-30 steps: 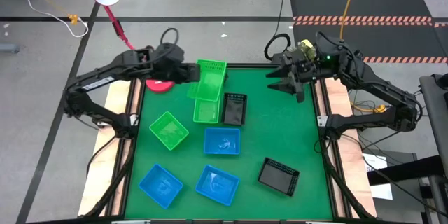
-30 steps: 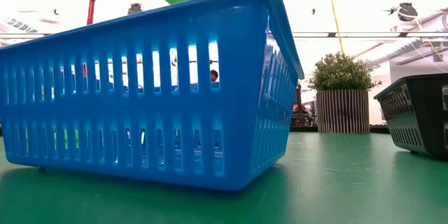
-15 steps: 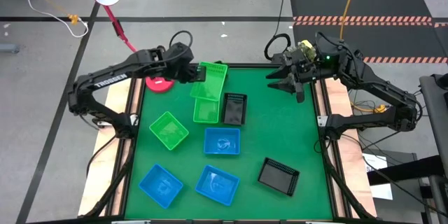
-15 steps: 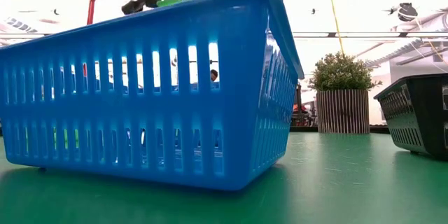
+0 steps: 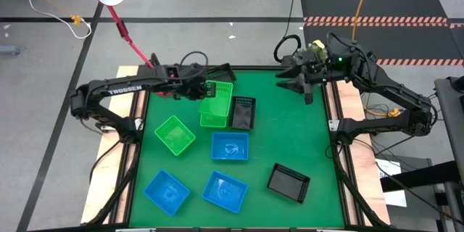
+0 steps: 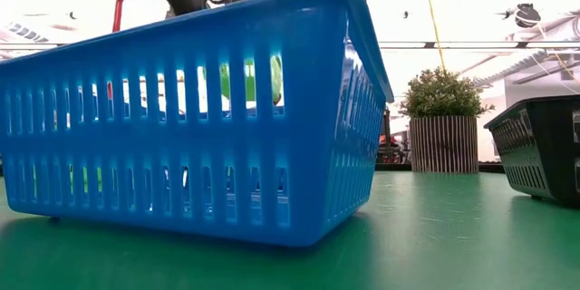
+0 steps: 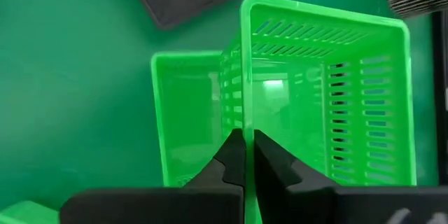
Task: Stack baskets by color
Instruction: Stack the top right green bin on top of the top left green bin
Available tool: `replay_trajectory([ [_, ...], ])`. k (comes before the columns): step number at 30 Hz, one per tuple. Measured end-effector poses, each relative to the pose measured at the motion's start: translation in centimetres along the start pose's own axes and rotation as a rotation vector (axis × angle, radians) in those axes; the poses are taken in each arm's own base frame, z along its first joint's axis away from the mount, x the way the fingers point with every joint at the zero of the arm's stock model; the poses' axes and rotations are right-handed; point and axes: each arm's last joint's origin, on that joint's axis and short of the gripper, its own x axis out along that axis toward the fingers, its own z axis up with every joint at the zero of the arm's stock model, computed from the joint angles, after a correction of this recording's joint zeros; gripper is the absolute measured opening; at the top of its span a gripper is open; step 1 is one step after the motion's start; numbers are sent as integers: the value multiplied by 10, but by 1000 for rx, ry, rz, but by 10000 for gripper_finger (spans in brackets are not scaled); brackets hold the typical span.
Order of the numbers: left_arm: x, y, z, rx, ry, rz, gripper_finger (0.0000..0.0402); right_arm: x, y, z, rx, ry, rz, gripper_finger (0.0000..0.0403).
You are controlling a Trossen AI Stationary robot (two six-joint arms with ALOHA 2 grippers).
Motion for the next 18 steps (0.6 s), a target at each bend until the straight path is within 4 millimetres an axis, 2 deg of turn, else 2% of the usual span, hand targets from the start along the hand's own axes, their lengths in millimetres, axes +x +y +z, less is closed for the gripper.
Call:
replay_trajectory([
  [5,14,4,-10,7,1,-16,9,0,-1,0,-47,-3,-26,161],
  [12,22,11,-15,21,-38,32,19,0,-1,0,-65,-3,-27,161],
  [18,32,22,-21,20,-23,76,8,0,-1,0,-84,-2,-27,161],
])
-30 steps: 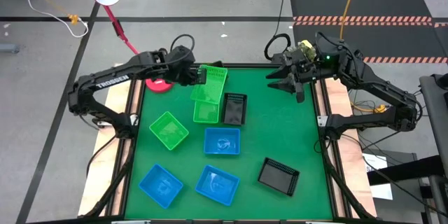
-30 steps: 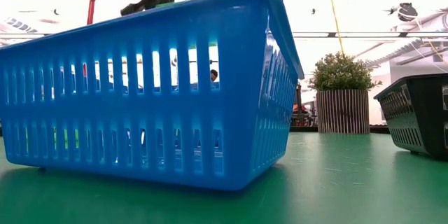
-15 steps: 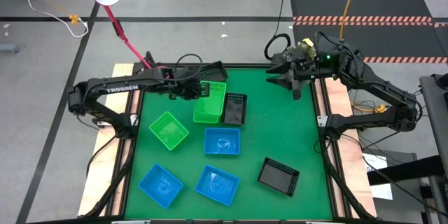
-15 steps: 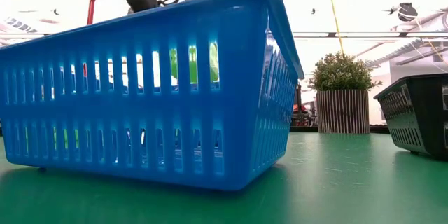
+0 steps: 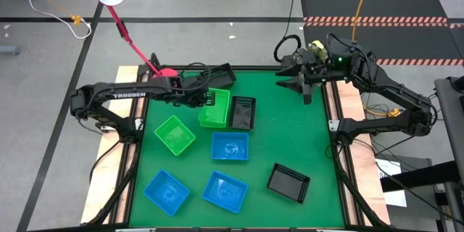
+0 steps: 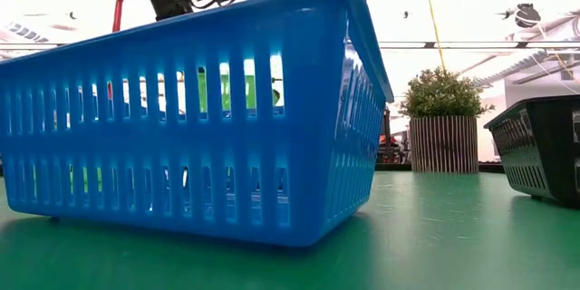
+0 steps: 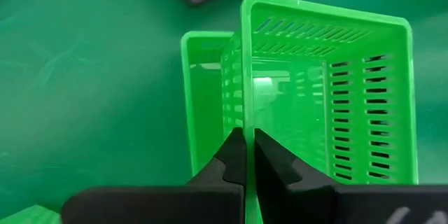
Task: Stack baskets by color
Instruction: Stack the top right green bin on top of the top left green bin
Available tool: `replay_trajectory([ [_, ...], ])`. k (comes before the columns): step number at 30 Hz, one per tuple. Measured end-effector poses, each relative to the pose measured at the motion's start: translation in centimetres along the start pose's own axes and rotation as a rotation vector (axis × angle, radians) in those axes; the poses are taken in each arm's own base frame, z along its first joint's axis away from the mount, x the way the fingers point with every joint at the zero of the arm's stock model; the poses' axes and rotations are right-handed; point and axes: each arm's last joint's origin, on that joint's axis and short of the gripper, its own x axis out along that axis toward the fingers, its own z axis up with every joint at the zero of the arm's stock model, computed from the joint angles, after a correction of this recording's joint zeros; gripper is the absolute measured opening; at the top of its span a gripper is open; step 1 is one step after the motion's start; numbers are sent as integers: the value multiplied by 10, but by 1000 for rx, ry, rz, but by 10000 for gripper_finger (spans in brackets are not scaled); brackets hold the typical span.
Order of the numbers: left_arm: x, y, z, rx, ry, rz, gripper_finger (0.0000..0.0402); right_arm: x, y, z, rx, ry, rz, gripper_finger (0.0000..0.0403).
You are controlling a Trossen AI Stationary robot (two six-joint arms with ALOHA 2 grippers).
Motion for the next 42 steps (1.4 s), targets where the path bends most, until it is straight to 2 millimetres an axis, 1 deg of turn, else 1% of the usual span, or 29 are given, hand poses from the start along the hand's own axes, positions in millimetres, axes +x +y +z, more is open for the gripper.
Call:
replay_trajectory([
  [4,9,5,-4,-28,-3,-5,20,0,0,0,0,0,0,161],
  [10,18,10,-7,-30,-10,-9,8,0,0,0,-5,0,0,161],
  [14,24,14,-8,-67,-44,-19,21,0,0,0,-36,0,0,161],
  [19,29,15,-9,-61,-61,-30,8,0,0,0,-45,0,0,161],
  [21,32,17,-11,-63,-61,-31,10,0,0,0,-47,0,0,161],
  [27,41,26,-16,-72,-51,-9,46,0,0,0,-67,0,0,161],
  [33,46,31,-19,-62,-52,-10,54,0,0,0,-68,0,0,161],
  [35,47,31,-20,-54,-54,-13,62,0,0,0,-68,0,0,161],
  [42,47,31,-20,-54,-52,-14,124,0,0,0,-67,0,0,161],
])
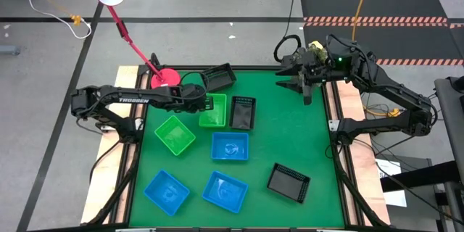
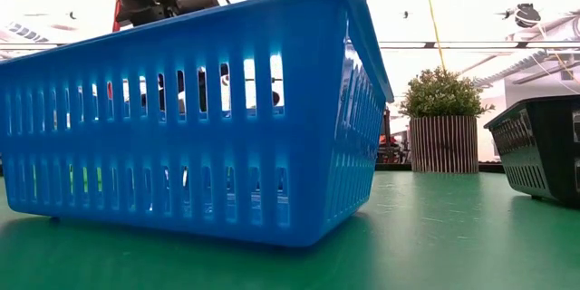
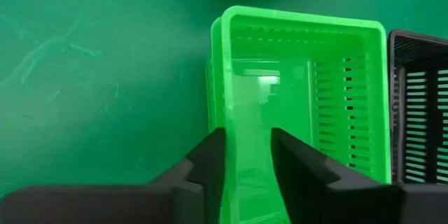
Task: Stack baskets by color
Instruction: Stack the top right green bin on top of the top left green bin, then stack the top black bin on top of the middle black bin
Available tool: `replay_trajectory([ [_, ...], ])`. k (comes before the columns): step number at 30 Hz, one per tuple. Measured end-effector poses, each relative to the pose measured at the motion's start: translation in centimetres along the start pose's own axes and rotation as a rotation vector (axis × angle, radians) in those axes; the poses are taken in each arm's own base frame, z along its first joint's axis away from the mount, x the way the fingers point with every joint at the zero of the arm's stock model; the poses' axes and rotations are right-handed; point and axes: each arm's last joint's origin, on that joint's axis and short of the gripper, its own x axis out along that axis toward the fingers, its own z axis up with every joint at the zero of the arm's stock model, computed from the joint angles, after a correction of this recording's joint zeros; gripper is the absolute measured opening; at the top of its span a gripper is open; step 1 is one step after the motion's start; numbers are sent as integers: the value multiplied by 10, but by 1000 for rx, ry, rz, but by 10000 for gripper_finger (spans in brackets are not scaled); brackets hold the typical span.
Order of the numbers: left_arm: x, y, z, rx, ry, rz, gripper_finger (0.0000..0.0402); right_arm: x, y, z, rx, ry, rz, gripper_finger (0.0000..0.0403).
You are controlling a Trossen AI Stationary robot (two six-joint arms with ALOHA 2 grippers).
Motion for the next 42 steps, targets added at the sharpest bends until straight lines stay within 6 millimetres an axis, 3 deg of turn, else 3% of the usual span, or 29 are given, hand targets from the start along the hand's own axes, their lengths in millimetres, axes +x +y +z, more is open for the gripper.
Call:
replay_trajectory([
  [9,-3,-1,-1,3,48,-34,154,3,-1,-6,158,30,-3,161],
  [21,-48,0,7,129,-18,-165,154,8,-7,-13,596,-9,-154,161],
  [25,-63,3,9,199,-45,-203,154,13,-4,-3,622,-95,-147,161],
  [35,-89,10,4,234,-54,-257,154,52,-9,33,625,-113,-189,161],
  [39,-98,12,5,223,-70,-292,154,79,-31,42,641,-45,-299,161],
  [42,-103,15,5,236,-72,-291,154,102,-55,38,650,67,-378,161],
])
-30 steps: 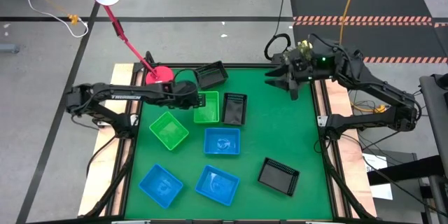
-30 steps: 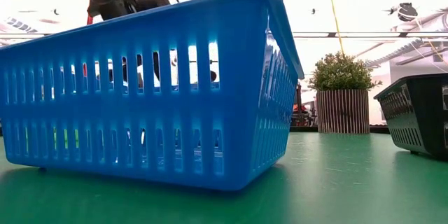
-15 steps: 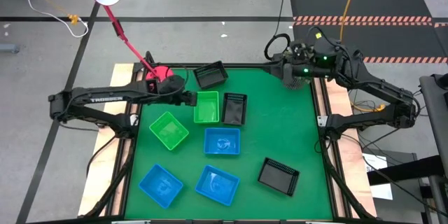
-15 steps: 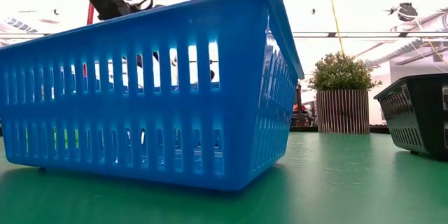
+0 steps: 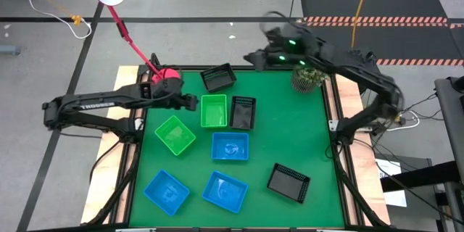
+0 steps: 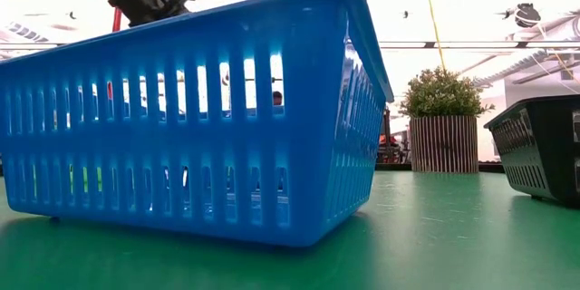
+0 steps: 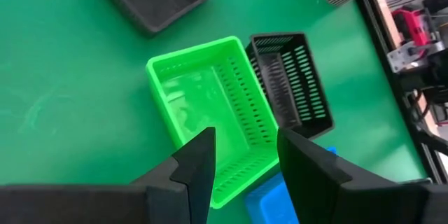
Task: Stack baskets by color
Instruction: Stack the top black bin on top of the middle black bin
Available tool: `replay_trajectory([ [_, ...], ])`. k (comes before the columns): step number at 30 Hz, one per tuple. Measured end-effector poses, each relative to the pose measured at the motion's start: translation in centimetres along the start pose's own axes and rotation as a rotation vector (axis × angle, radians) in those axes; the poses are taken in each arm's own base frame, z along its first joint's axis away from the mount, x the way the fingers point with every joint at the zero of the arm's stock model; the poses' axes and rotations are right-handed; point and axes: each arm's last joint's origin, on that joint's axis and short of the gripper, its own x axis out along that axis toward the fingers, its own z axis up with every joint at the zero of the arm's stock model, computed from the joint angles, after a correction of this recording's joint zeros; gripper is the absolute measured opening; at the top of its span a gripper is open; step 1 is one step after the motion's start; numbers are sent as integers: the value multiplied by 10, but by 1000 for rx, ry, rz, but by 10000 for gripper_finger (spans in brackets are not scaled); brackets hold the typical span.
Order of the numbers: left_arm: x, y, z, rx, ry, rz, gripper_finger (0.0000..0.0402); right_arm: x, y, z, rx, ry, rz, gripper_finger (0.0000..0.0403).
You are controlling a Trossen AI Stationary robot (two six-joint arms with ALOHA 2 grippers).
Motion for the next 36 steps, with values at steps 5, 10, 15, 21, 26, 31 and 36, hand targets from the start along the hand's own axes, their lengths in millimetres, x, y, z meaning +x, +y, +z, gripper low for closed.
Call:
replay_trajectory([
  [5,-2,2,-1,-15,9,13,154,45,-22,12,-21,68,-5,170],
  [10,-2,3,-2,-31,14,20,154,86,-52,14,56,83,-59,196],
  [15,-2,3,-1,-31,-2,36,154,117,-82,8,6,145,-130,226],
  [21,-1,5,1,-26,-28,59,154,155,-113,-11,4,255,-204,249],
  [26,-1,7,4,-10,-34,66,154,179,-133,-25,17,312,-241,251],
  [31,-1,9,6,6,-39,73,154,197,-146,-37,15,356,-264,251],
  [36,-1,10,7,5,-37,72,154,210,-156,-48,74,391,-275,251],
])
